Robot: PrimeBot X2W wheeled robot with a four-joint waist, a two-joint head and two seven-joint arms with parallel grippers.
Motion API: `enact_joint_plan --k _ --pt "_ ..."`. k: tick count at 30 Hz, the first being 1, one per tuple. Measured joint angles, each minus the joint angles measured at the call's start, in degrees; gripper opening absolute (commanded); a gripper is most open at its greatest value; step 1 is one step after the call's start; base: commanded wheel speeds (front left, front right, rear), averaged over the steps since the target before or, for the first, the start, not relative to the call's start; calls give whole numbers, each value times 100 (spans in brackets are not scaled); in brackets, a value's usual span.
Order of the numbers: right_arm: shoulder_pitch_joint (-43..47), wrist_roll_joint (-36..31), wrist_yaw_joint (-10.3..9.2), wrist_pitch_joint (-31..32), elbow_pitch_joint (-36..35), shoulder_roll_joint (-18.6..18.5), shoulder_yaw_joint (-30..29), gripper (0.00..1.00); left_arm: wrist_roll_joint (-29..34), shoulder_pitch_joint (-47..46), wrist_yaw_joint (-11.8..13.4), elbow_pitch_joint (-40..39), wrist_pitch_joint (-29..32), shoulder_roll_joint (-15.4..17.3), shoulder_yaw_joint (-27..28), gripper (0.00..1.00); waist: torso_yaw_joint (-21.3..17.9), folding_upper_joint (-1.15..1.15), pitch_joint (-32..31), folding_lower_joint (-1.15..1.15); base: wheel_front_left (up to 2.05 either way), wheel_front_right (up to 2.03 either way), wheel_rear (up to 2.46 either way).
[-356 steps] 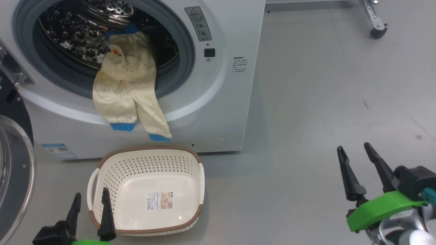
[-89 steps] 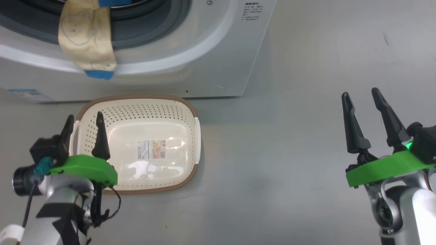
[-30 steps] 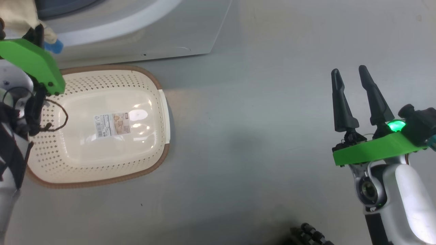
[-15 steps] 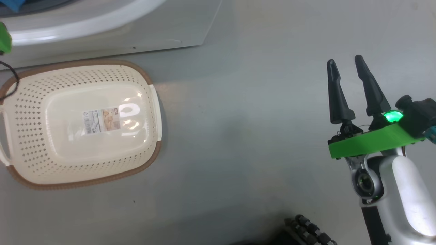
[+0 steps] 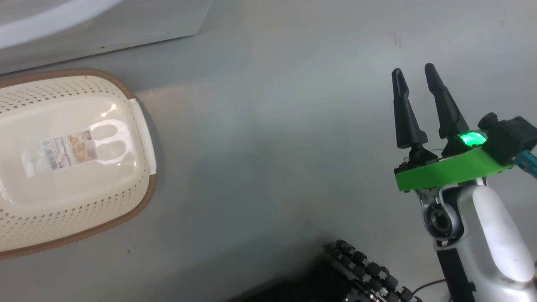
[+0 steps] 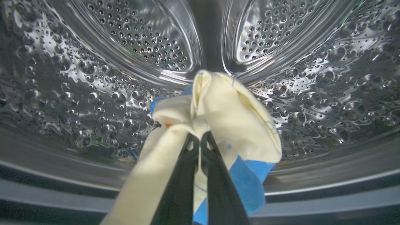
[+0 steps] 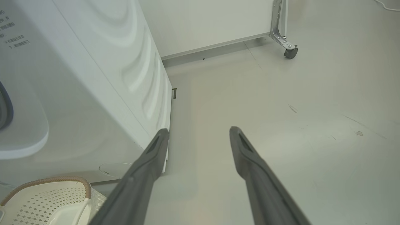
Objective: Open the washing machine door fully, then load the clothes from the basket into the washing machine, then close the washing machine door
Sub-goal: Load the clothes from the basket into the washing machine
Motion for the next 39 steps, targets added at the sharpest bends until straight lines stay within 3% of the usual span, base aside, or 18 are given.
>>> enact_joint_plan --k 9,19,21,22,30,39 --pt "-169 191 1 -57 92 2 188 100 435 -1037 -248 657 -799 266 -52 0 -433 0 342 0 0 0 0" --pt "-196 202 1 -57 102 2 209 100 445 -1500 -299 1660 -1537 90 -30 0 -562 0 467 0 0 0 0" --pt "-196 201 0 -57 82 2 196 100 365 -1500 -353 1793 -1583 23 -19 96 -539 0 458 0 0 0 0" --pt "-196 201 0 -57 77 2 188 100 354 -1500 -352 1847 -1600 -3 -26 100 -523 0 453 0 0 0 0" --pt "-196 155 0 -57 66 2 100 100 216 -1395 -350 2030 -1901 -168 -12 100 -367 0 362 -1 0 0 0" --pt "-186 20 0 -57 63 2 -10 100 18 -615 -277 2036 -2332 -485 46 100 -119 0 67 -1 0 0 0"
